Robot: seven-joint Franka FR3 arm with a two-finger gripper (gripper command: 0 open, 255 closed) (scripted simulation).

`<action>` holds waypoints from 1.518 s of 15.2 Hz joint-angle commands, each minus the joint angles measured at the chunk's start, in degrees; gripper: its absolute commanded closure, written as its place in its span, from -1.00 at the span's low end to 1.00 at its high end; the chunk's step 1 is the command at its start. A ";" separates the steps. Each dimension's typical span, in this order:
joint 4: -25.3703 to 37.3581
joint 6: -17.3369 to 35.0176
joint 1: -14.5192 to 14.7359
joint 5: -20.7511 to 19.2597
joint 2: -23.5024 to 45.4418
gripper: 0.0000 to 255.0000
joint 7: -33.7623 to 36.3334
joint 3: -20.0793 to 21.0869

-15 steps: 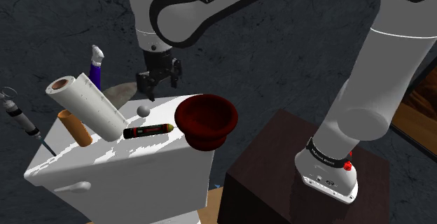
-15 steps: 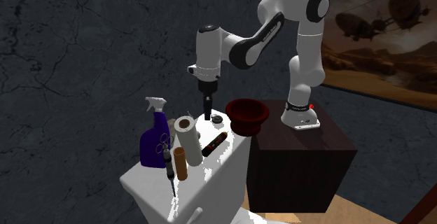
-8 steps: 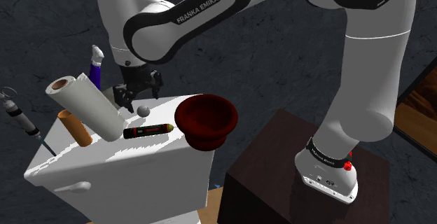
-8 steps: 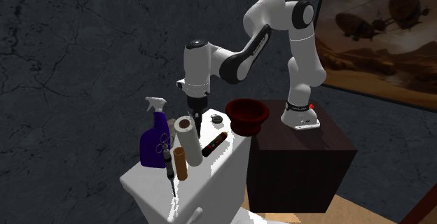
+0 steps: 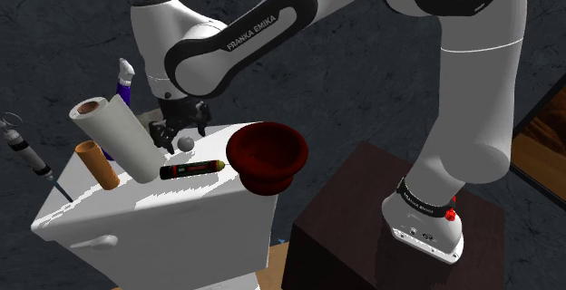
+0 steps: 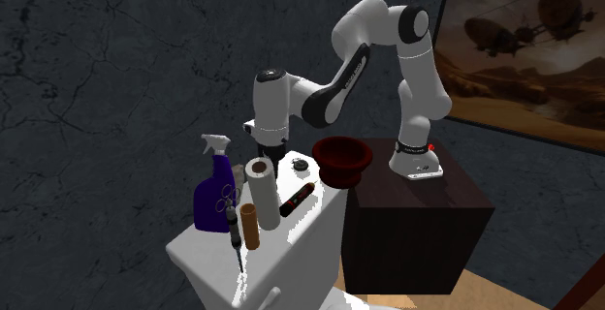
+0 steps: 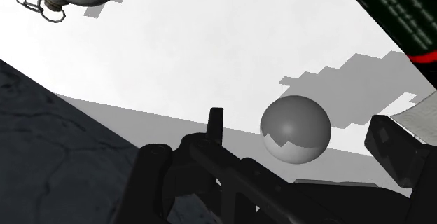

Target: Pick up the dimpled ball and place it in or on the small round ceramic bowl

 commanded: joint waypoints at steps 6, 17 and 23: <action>-0.23 0.19 0.10 -0.03 0.13 -1.00 0.06 0.02; 0.05 -0.42 0.03 0.21 -0.24 1.00 -0.11 0.14; 2.07 -4.21 -0.33 1.52 -2.24 1.00 -1.02 0.74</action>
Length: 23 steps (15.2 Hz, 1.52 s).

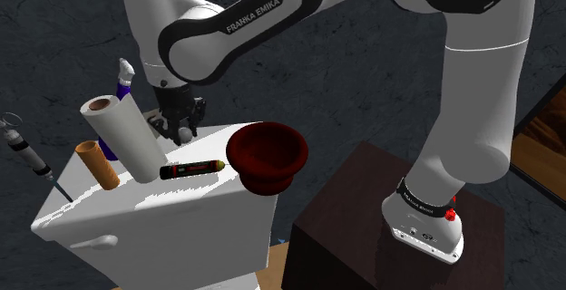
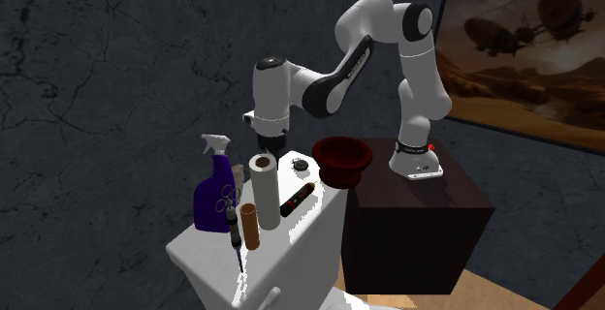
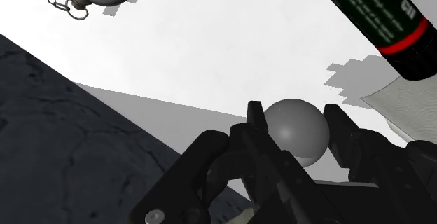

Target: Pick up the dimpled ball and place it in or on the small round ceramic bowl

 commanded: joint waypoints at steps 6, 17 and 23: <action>3.05 -4.70 -0.32 1.30 -1.87 1.00 -1.05 0.52; 9.09 -12.37 -0.33 2.64 -3.77 1.00 -2.13 1.07; 13.24 -16.82 -0.10 2.98 -4.13 1.00 -2.51 1.26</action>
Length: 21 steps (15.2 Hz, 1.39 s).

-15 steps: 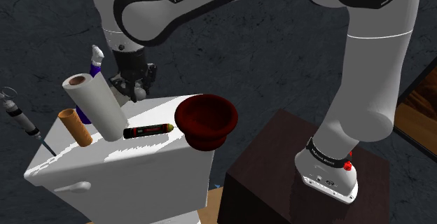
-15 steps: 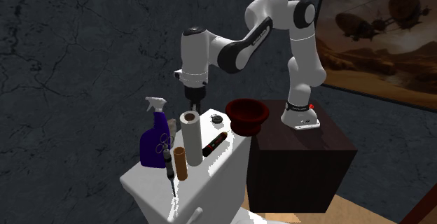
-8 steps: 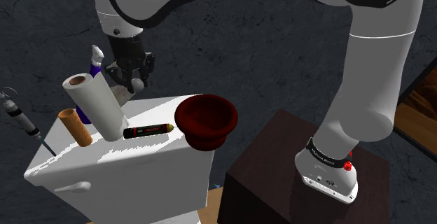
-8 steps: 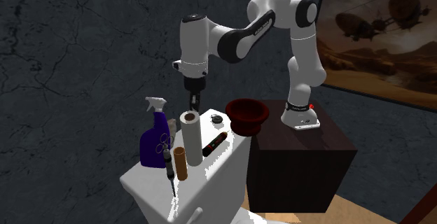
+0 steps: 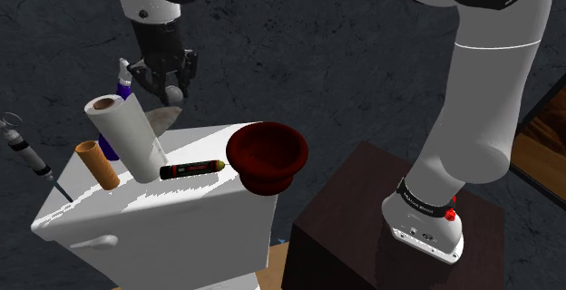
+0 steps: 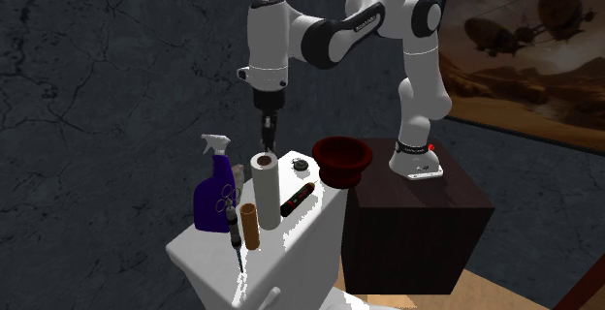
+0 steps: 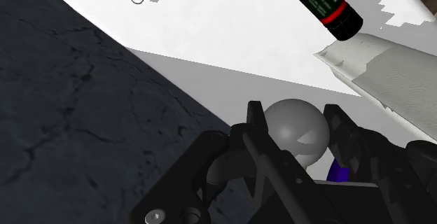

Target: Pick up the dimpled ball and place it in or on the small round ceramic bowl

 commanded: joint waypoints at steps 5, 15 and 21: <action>-4.26 -0.56 -1.37 2.52 -5.42 1.00 -0.95 0.53; -31.24 3.43 -2.59 15.27 -31.44 1.00 -6.85 -0.67; -43.27 2.32 0.49 20.53 -45.17 1.00 -9.25 -2.87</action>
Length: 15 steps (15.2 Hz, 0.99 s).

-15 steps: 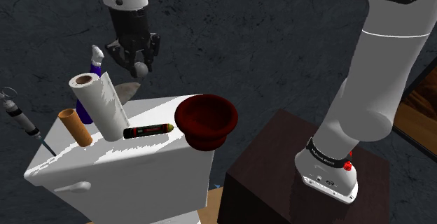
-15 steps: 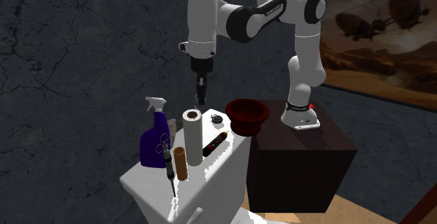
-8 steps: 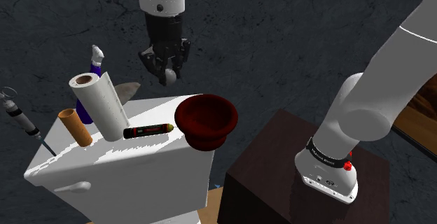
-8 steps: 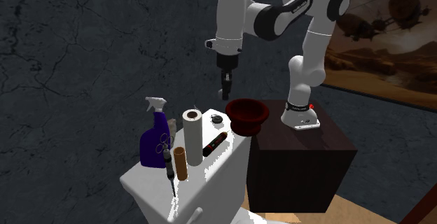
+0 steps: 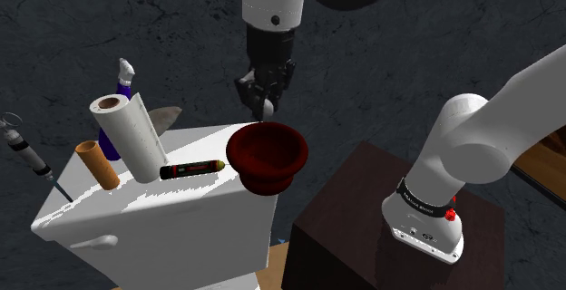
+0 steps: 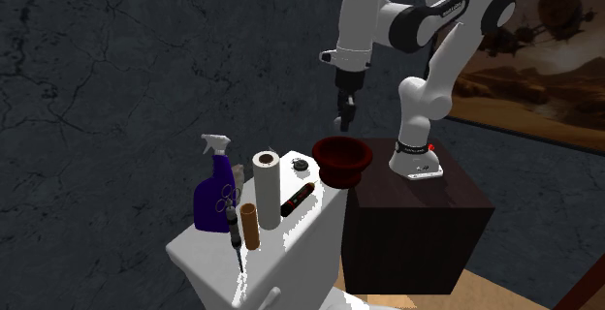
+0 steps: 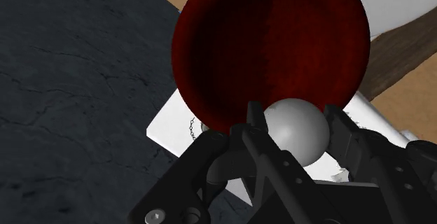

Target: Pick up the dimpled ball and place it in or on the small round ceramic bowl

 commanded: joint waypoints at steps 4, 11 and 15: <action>-4.76 3.21 0.68 1.01 -1.60 1.00 -0.27 0.18; -9.15 8.88 0.79 1.36 -0.30 1.00 -0.09 1.24; -10.38 10.65 0.80 1.43 0.25 1.00 -0.01 1.60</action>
